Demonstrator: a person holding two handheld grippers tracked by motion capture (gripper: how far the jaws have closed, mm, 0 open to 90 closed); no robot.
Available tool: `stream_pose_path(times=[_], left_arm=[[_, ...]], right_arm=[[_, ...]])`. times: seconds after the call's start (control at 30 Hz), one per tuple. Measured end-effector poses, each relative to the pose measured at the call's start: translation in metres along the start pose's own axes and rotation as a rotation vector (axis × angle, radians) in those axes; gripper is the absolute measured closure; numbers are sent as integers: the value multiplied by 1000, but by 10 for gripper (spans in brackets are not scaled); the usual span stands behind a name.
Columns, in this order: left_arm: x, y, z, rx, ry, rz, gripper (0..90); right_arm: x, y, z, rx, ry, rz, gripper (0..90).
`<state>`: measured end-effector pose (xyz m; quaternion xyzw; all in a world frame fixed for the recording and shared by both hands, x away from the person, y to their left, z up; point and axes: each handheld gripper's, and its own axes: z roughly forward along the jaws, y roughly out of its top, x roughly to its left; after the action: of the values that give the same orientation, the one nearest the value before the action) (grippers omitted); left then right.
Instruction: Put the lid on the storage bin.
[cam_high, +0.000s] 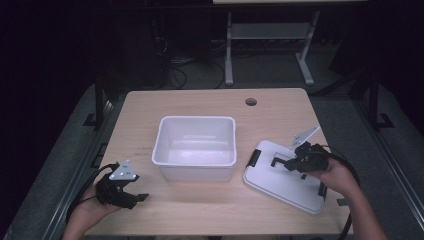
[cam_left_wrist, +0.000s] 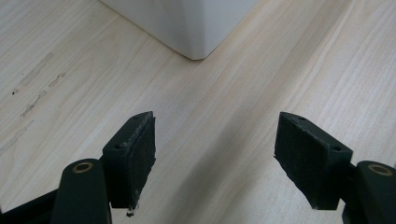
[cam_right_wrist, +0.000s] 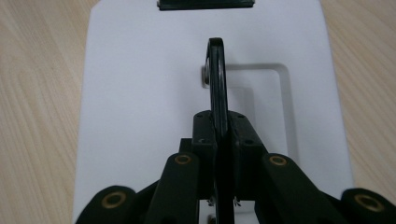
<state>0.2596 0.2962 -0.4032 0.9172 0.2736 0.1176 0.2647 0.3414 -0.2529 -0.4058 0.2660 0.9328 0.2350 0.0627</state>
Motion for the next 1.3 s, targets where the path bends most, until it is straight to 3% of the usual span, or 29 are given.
stream_pose_path(times=[0.47,0.63,1.3], left_arm=[[0,1,1,-7,-7,-3,295],[-1,2,1,-6,-8,-3,294],[-3,3,0,-17,-17,1,286]], right_arm=[[-1,-1,-2,-18,28,-17,838],[0,-1,-8,-26,18,-28,838],[5,8,-45,-79,7,-54,838]])
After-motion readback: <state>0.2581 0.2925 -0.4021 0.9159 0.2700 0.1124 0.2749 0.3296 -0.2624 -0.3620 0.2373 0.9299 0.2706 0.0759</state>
